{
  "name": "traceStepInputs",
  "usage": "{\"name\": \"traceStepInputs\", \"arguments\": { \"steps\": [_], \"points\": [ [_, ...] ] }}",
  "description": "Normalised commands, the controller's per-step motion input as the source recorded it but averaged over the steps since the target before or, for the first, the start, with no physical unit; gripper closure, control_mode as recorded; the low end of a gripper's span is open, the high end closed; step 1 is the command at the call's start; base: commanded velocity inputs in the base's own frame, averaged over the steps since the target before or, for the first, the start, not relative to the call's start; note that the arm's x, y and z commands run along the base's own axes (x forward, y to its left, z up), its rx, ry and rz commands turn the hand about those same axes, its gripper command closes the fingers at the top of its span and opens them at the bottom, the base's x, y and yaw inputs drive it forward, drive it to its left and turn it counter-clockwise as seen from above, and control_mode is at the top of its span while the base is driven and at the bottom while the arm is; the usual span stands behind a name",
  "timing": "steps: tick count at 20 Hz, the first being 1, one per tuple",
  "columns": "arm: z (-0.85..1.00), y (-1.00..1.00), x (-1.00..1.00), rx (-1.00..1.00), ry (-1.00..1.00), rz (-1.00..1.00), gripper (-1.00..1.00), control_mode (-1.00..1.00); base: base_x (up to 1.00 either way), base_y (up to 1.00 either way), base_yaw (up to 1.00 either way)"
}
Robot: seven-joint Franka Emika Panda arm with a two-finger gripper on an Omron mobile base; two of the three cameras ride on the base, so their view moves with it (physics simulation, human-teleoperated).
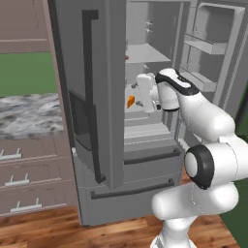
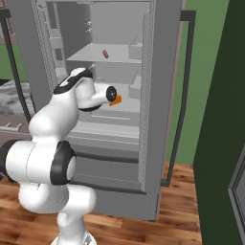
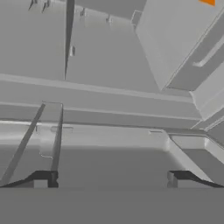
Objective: Retrieve the sausage and cheese from the fridge and place them on the cutting board on the counter.
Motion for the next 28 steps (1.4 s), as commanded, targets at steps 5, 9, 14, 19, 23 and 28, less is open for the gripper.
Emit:
{"name": "traceStepInputs", "arguments": {
  "steps": [5, 9, 14, 19, 23, 28],
  "points": [
    [0.00, 0.14, 0.43, 0.00, -0.06, 0.11, -1.00, -1.00, 0.00, 0.00, 0.00],
    [0.00, 0.41, 0.14, 0.00, -0.10, 0.08, -1.00, -1.00, 0.00, 0.00, 0.00],
    [0.00, 0.44, 0.06, 0.00, -0.07, 0.07, -1.00, -1.00, 0.00, 0.00, 0.00],
    [0.00, 0.31, 0.29, 0.00, -0.02, 0.06, -1.00, -1.00, 0.00, 0.00, 0.00],
    [0.13, 0.27, -0.02, 0.00, -0.11, 0.11, -1.00, -1.00, 0.00, 0.00, 0.00],
    [0.13, 0.52, -0.64, -0.03, -0.31, 0.14, -1.00, -1.00, 0.00, 0.00, 0.00]
  ]
}}
